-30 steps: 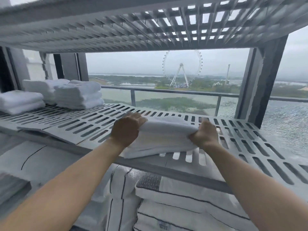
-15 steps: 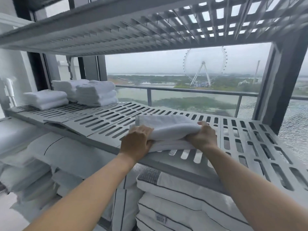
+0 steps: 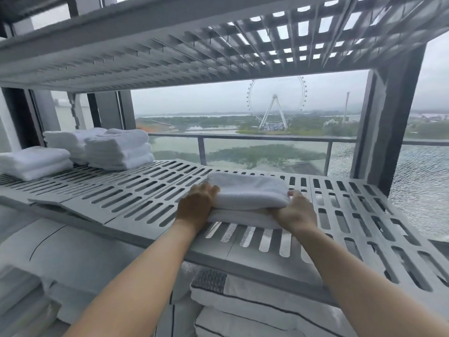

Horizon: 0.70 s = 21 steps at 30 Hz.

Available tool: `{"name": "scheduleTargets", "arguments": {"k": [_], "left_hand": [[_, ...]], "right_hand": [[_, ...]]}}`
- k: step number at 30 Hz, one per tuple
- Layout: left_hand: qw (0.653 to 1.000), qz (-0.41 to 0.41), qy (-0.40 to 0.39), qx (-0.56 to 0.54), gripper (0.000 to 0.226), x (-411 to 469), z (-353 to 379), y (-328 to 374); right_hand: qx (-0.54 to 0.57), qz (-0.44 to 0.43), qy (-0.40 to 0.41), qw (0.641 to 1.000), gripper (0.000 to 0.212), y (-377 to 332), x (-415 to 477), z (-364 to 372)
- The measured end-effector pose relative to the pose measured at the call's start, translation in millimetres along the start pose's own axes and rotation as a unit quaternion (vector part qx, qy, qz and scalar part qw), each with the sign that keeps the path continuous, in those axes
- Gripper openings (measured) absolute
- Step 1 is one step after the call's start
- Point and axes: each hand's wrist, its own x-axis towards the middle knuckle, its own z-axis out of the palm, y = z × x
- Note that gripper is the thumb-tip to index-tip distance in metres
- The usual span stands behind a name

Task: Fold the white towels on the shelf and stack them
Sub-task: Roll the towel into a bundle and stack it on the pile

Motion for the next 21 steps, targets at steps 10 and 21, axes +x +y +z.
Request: {"name": "scheduleTargets", "arguments": {"k": [10,21], "left_hand": [[0.997,0.049,0.020,0.049,0.025,-2,-1,-20],[0.999,0.034,0.011,0.003,0.024,-10,-1,-28]], "right_hand": [[-0.090,-0.030,0.064,0.993,0.052,-5,-2,14],[-0.091,-0.060,0.080,0.991,0.050,-1,-4,12]]}}
